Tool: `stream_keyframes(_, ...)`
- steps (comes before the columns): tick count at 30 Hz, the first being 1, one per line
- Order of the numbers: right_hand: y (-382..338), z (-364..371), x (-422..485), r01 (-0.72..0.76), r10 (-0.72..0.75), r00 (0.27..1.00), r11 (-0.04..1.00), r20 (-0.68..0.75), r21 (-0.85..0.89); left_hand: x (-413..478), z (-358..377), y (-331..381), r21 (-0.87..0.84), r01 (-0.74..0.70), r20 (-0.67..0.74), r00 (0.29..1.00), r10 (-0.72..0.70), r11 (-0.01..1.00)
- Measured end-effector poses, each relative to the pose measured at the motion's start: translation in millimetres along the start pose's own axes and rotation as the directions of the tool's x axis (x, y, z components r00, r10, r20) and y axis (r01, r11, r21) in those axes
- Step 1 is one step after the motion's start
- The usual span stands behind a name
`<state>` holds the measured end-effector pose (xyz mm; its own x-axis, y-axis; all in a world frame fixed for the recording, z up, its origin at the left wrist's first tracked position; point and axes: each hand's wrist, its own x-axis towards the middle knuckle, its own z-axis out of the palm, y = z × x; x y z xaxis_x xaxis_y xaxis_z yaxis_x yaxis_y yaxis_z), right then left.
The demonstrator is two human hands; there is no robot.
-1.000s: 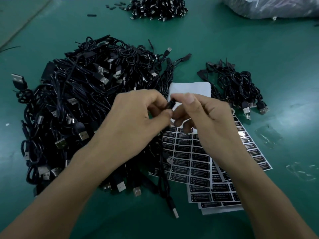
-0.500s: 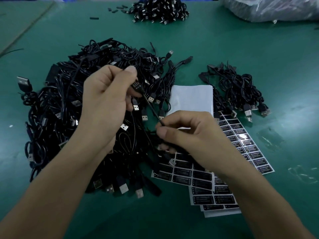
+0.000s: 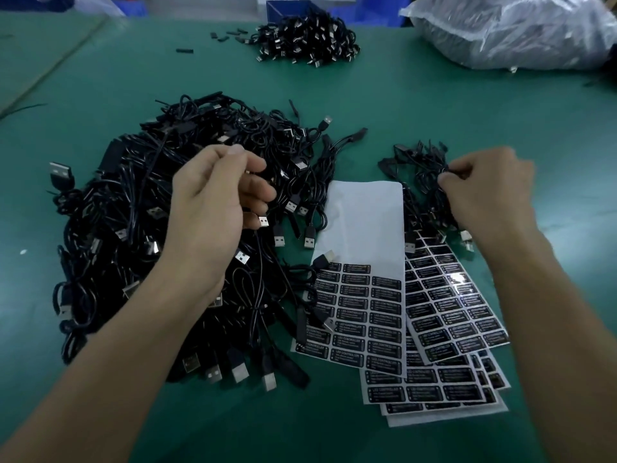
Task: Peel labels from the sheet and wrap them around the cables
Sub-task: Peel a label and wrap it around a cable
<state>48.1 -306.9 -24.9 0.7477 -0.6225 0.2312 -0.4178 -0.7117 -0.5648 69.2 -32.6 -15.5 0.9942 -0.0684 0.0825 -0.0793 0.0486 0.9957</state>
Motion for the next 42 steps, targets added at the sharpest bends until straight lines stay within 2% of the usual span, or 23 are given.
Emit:
stream_keyframes(4,-9,4,4,0.009,-0.009,1.0,0.997,0.002,-0.075,-1,0,1,0.037,0.005,0.027,1.0,-0.006,0.999)
stream_keyframes(8,-33,15,-18,0.228,-0.232,0.972,0.969,-0.026,-0.1,-1,1,1,0.044,0.009,0.034,0.999,-0.011,0.999)
stream_keyframes(9,-41,20,-26,0.281,-0.281,0.96,0.958,0.017,-0.061,-1,1,1,0.041,0.008,0.026,1.0,-0.009,0.999)
stream_keyframes(11,-58,33,-45,0.31,-0.313,0.93,0.95,0.191,0.044,-2,1,0,0.043,0.002,0.017,1.0,-0.003,0.999)
stream_keyframes(13,-72,49,-62,0.297,-0.314,0.888,0.95,0.336,0.102,-2,1,0,0.046,0.001,0.018,1.0,-0.002,0.999)
stream_keyframes(15,-83,62,-74,0.288,-0.296,0.875,0.954,0.383,0.078,-2,1,0,0.043,0.003,0.021,1.0,-0.004,0.999)
stream_keyframes(19,-90,75,-84,0.285,-0.27,0.875,0.958,0.402,0.022,-1,0,0,0.054,0.003,0.018,1.0,-0.004,0.999)
stream_keyframes(21,-88,74,-83,0.274,-0.282,0.869,0.958,0.408,0.08,-1,1,-1,0.061,0.008,0.019,1.0,-0.01,0.998)
stream_keyframes(25,-81,68,-79,0.152,-0.246,0.857,0.96,0.453,0.233,1,0,-2,0.067,0.009,0.022,1.0,-0.01,0.998)
stream_keyframes(27,-77,65,-75,0.127,-0.228,0.885,0.957,0.405,0.262,1,0,-3,0.067,0.007,0.022,1.0,-0.008,0.998)
stream_keyframes(30,-71,67,-67,0.145,-0.194,0.932,0.974,0.307,0.173,1,0,-5,0.068,0.002,0.025,1.0,-0.004,0.998)
stream_keyframes(32,-73,70,-64,0.162,-0.175,0.918,0.985,0.356,0.064,1,0,-6,0.079,-0.005,0.028,1.0,0.003,0.997)
stream_keyframes(34,-79,74,-65,0.163,-0.16,0.9,0.986,0.405,0.028,1,1,-7,0.09,-0.011,0.034,0.999,0.008,0.996)
stream_keyframes(39,-89,75,-61,0.031,-0.114,0.902,0.979,0.417,0.2,1,0,-8,0.091,-0.024,0.036,0.999,0.02,0.996)
stream_keyframes(42,-90,64,-57,-0.086,-0.069,0.916,0.928,0.395,0.362,1,0,-8,0.101,-0.021,0.036,0.999,0.018,0.995)
